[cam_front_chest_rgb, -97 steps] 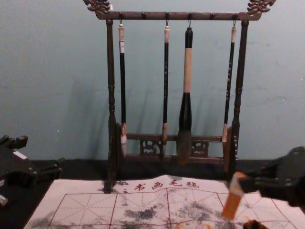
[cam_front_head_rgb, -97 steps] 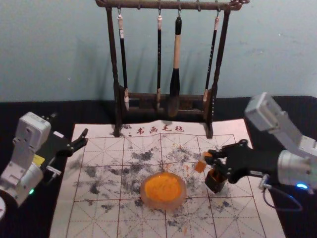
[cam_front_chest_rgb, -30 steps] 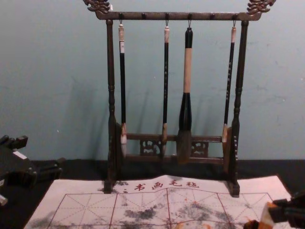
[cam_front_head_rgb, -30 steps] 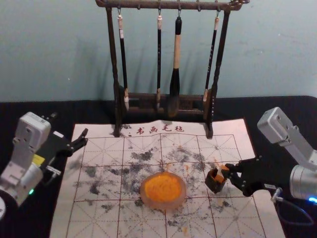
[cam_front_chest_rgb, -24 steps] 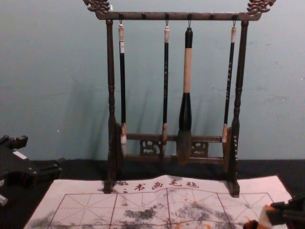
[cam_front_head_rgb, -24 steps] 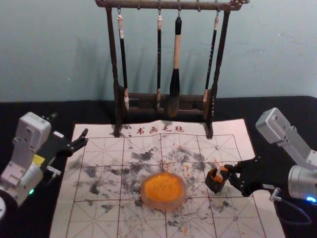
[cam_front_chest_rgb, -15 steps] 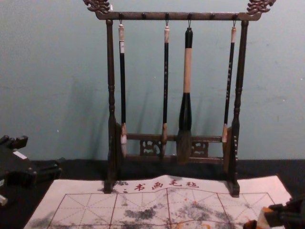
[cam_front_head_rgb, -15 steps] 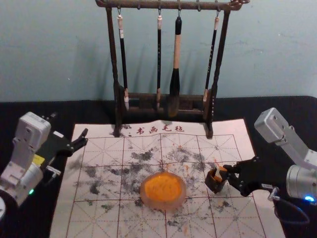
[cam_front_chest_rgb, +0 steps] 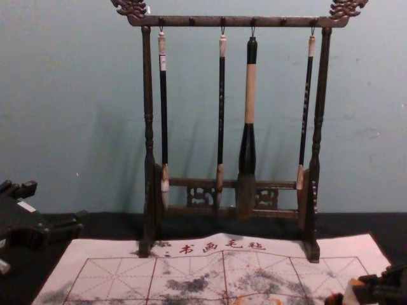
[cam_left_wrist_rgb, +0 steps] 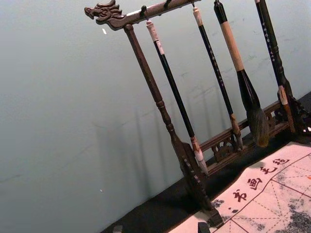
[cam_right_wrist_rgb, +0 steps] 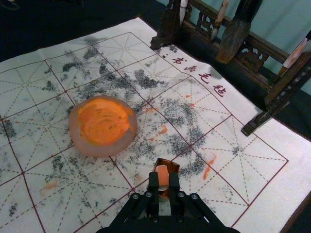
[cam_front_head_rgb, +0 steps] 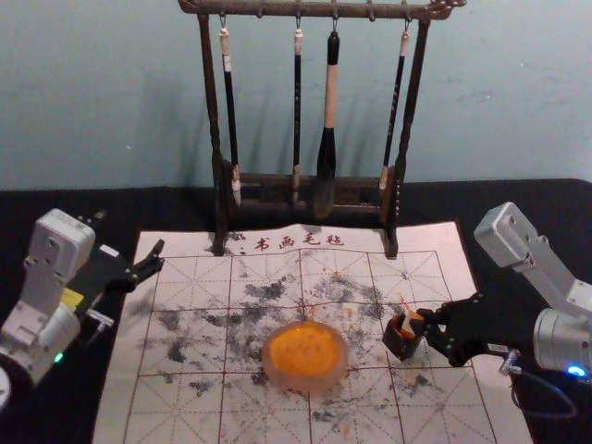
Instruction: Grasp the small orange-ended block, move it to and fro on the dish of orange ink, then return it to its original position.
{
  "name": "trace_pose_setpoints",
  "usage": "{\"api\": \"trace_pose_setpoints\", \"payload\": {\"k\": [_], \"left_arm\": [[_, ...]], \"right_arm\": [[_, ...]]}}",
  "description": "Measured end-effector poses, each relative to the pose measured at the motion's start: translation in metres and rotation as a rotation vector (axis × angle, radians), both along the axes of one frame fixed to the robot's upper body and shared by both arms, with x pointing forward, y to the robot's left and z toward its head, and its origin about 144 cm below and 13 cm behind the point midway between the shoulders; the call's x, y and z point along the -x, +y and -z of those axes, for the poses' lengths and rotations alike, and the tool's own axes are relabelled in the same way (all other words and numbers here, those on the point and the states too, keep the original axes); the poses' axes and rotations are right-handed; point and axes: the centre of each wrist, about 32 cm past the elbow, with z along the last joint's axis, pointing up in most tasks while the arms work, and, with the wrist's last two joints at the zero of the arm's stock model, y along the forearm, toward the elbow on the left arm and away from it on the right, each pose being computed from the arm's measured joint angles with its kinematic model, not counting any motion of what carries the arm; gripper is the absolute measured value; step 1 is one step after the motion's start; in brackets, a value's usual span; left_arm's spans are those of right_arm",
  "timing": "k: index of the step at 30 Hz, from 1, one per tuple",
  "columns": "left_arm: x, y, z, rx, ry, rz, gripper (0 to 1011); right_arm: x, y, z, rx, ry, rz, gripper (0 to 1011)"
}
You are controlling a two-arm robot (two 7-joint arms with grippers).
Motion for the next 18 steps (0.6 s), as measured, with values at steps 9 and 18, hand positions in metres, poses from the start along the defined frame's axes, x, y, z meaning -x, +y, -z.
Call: {"api": "trace_pose_setpoints", "payload": {"k": [9, 18], "left_arm": [[0.0, 0.0, 0.0, 0.0, 0.0, 0.0, 1001], [0.0, 0.0, 0.0, 0.0, 0.0, 0.0, 1001]], "right_arm": [[0.0, -0.0001, 0.0, 0.0, 0.0, 0.001, 98], [0.0001, -0.0001, -0.0001, 0.0, 0.0, 0.001, 98]]}}
